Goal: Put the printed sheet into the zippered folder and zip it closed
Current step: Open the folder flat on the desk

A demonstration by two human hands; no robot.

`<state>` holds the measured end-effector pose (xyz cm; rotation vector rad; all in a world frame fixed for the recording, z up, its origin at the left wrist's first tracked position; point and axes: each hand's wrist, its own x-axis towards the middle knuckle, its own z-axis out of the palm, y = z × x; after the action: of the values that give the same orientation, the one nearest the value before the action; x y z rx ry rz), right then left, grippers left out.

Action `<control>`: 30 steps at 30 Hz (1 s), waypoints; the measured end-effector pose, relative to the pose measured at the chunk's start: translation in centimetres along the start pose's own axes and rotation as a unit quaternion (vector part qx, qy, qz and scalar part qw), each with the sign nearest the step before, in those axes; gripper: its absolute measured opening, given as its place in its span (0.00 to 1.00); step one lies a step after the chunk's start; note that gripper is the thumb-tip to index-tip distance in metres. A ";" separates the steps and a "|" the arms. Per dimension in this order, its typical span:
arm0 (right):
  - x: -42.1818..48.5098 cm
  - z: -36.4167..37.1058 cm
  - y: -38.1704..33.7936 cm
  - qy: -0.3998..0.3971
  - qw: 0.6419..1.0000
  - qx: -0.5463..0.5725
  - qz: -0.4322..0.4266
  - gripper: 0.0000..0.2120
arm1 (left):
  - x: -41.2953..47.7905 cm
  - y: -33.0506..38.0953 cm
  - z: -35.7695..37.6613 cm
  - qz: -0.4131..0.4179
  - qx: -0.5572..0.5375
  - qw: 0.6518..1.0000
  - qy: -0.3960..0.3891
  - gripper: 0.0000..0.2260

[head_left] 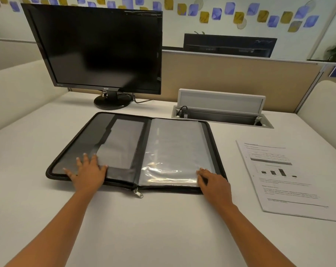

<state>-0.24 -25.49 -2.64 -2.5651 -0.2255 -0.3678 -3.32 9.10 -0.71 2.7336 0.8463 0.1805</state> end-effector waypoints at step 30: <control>-0.1 -7.4 8.1 0.131 0.972 0.094 0.170 0.14 | -8.7 20.1 2.4 0.303 -0.191 0.911 -0.202 0.21</control>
<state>0.01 -36.27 -0.57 -2.2835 0.2609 -0.5202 0.79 -12.27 2.61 2.4294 -0.1543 -0.0943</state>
